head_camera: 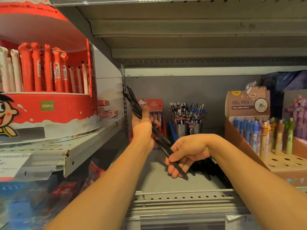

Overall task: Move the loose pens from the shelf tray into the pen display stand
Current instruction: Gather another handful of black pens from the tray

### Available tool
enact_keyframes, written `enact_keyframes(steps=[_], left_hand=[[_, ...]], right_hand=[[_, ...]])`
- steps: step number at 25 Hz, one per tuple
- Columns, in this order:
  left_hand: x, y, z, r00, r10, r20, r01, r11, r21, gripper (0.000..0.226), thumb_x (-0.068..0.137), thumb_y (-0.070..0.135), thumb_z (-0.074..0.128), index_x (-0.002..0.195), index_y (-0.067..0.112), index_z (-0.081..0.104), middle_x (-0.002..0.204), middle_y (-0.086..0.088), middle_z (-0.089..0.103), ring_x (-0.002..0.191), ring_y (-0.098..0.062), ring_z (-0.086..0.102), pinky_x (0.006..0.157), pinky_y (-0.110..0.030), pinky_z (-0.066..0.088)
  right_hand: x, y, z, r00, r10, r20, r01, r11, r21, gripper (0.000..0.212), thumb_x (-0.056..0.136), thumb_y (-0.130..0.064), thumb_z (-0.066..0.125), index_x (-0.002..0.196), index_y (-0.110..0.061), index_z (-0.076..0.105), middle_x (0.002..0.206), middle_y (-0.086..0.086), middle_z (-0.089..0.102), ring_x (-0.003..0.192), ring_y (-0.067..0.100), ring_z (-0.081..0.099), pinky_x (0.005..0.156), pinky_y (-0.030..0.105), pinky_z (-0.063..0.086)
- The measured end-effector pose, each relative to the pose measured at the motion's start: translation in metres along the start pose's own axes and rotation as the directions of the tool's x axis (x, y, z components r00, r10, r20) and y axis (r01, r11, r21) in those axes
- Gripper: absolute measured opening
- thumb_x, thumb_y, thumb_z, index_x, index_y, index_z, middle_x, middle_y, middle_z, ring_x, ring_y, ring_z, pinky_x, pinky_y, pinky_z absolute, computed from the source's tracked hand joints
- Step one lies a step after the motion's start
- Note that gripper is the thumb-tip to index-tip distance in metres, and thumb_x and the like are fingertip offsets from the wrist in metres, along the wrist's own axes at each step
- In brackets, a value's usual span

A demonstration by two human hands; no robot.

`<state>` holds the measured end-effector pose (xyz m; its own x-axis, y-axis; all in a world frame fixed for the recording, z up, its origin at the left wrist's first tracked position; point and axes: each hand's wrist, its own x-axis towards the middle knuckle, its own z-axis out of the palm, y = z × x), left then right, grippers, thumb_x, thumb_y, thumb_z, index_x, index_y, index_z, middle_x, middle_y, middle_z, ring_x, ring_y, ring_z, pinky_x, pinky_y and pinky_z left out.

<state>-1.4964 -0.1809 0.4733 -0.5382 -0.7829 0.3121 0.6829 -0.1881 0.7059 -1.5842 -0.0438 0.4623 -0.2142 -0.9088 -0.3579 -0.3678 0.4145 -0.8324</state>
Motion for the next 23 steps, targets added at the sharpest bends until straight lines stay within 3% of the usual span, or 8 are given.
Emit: enact_keyframes(steps=[4,7,8,10,14,17,19,23], left_hand=[[0.001,-0.001,-0.005,0.989,0.142,-0.035,-0.133,0.971,0.201,0.009,0.1,0.038,0.056,0.099,0.029,0.054,0.064,0.009,0.058,0.054,-0.005,0.06,0.062,-0.027,0.052],[-0.002,-0.004,-0.006,0.975,0.223,-0.004,-0.208,0.915,0.345,0.014,0.098,0.047,0.054,0.105,0.035,0.05,0.096,0.01,0.067,0.09,-0.013,0.067,0.088,-0.039,0.051],[-0.001,-0.004,-0.007,0.974,0.225,-0.002,-0.209,0.908,0.363,0.017,0.098,0.049,0.054,0.106,0.035,0.05,0.099,0.009,0.067,0.095,-0.017,0.065,0.09,-0.04,0.05],[0.0,-0.006,-0.009,0.98,0.198,-0.013,-0.178,0.907,0.38,0.02,0.097,0.05,0.055,0.108,0.033,0.052,0.089,0.012,0.066,0.081,-0.012,0.063,0.08,-0.034,0.05],[-0.009,-0.025,-0.014,0.996,-0.019,0.082,-0.016,0.917,0.398,0.031,0.098,0.041,0.059,0.12,0.02,0.061,0.067,0.005,0.054,0.056,-0.011,0.051,0.058,-0.024,0.046],[-0.017,-0.037,-0.016,0.972,-0.114,0.205,0.009,0.891,0.454,0.028,0.094,0.04,0.065,0.119,0.026,0.06,0.092,0.007,0.069,0.075,-0.003,0.066,0.054,-0.015,0.05],[-0.02,-0.039,-0.017,0.96,-0.143,0.242,0.017,0.889,0.457,0.029,0.089,0.04,0.072,0.113,0.026,0.062,0.104,0.005,0.072,0.088,-0.007,0.068,0.058,-0.017,0.052],[-0.025,-0.043,-0.02,0.906,-0.255,0.337,0.062,0.869,0.491,0.032,0.081,0.034,0.082,0.107,0.022,0.07,0.096,0.003,0.078,0.085,-0.011,0.074,0.062,-0.02,0.057]], right_hand=[[0.0,0.003,-0.006,0.989,0.07,-0.133,-0.072,0.997,-0.009,0.02,0.104,-0.01,0.053,0.117,0.001,0.064,0.107,0.018,0.075,0.095,0.028,0.075,0.089,0.045,0.061],[-0.001,0.005,-0.007,0.971,0.092,-0.221,-0.097,0.995,-0.014,0.017,0.104,-0.012,0.054,0.115,-0.003,0.064,0.107,0.015,0.076,0.095,0.026,0.074,0.088,0.045,0.06],[-0.001,0.005,-0.008,0.964,0.088,-0.252,-0.092,0.996,-0.004,0.016,0.103,-0.013,0.056,0.114,-0.004,0.064,0.108,0.014,0.077,0.095,0.025,0.073,0.088,0.043,0.059],[0.0,0.005,-0.01,0.938,0.038,-0.343,-0.032,0.999,0.022,0.017,0.101,-0.015,0.061,0.114,-0.007,0.066,0.107,0.009,0.078,0.094,0.022,0.071,0.086,0.038,0.057],[0.007,0.001,-0.011,0.883,-0.093,-0.461,0.222,0.946,0.235,0.022,0.092,-0.012,0.071,0.113,-0.007,0.071,0.105,0.011,0.078,0.076,0.014,0.063,0.071,0.028,0.056],[0.006,0.001,-0.01,0.92,-0.082,-0.384,0.2,0.939,0.28,0.018,0.089,-0.006,0.073,0.106,-0.002,0.071,0.09,0.012,0.078,0.072,0.018,0.072,0.075,0.034,0.064],[0.005,0.003,-0.01,0.925,-0.062,-0.374,0.172,0.947,0.27,0.019,0.089,-0.004,0.073,0.105,0.001,0.066,0.082,0.014,0.076,0.077,0.024,0.074,0.08,0.039,0.064],[0.004,0.006,-0.009,0.925,-0.064,-0.374,0.113,0.987,0.111,0.021,0.093,-0.003,0.07,0.113,0.0,0.067,0.089,0.014,0.076,0.079,0.025,0.074,0.084,0.04,0.063]])
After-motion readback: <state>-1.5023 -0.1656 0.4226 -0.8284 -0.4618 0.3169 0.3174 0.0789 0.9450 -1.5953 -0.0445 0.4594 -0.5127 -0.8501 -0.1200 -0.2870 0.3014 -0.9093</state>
